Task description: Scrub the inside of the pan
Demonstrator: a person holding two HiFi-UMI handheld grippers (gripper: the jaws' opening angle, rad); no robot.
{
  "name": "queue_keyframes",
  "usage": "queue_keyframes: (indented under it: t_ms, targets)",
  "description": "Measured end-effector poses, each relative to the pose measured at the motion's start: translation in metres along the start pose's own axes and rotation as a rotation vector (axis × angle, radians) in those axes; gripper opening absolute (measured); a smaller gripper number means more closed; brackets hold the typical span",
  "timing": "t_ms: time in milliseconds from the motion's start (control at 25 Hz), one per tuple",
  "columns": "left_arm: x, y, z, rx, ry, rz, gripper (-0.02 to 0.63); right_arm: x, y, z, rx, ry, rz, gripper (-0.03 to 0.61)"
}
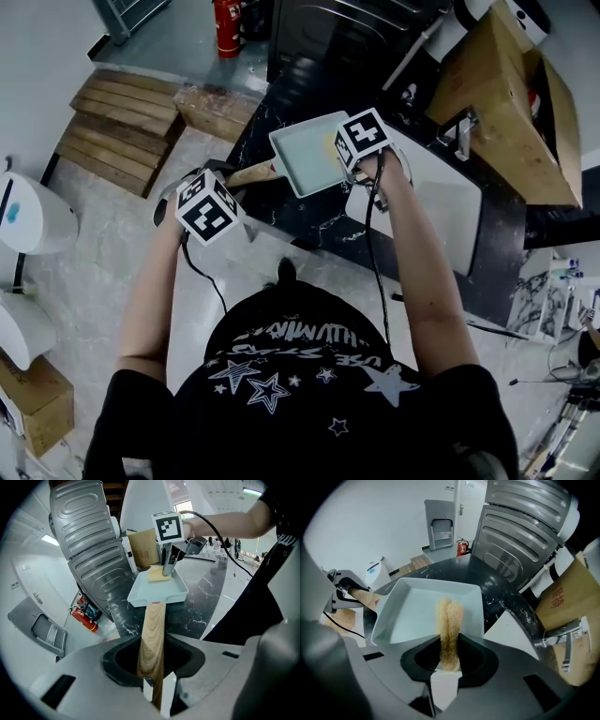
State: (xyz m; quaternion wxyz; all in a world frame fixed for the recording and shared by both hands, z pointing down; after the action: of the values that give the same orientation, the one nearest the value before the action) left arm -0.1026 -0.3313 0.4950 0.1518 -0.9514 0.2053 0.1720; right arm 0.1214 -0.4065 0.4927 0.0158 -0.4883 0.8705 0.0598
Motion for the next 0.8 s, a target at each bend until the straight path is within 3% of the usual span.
queue_keyframes:
  t_ms: [240, 400, 600, 800]
  targets:
    - [0.0, 0.0, 0.0, 0.0, -0.006, 0.004, 0.138, -0.008, -0.018, -0.008, -0.136, 0.069, 0.069, 0.086]
    - [0.0, 0.0, 0.0, 0.004, -0.009, 0.004, 0.138, -0.007, -0.017, -0.013, -0.173, 0.079, 0.102, 0.083]
    - [-0.001, 0.0, -0.001, 0.003, -0.004, 0.004, 0.138, -0.011, -0.013, -0.017, -0.099, 0.087, 0.033, 0.083]
    - [-0.001, 0.0, 0.0, 0.005, 0.002, 0.003, 0.138, -0.008, 0.016, -0.014, 0.029, 0.084, 0.06, 0.083]
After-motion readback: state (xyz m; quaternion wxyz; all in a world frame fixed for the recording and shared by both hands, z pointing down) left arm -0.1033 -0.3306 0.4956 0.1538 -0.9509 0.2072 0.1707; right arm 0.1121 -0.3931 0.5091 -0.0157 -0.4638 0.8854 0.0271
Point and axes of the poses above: the fingertips, and each gripper's own axes: z backward along the fingers, y to its left, x out of its top, the point moved 2 cm from there along z, backward along the fingers, and after that the axes turned 10 degrees about y, right-handed, at the moved point
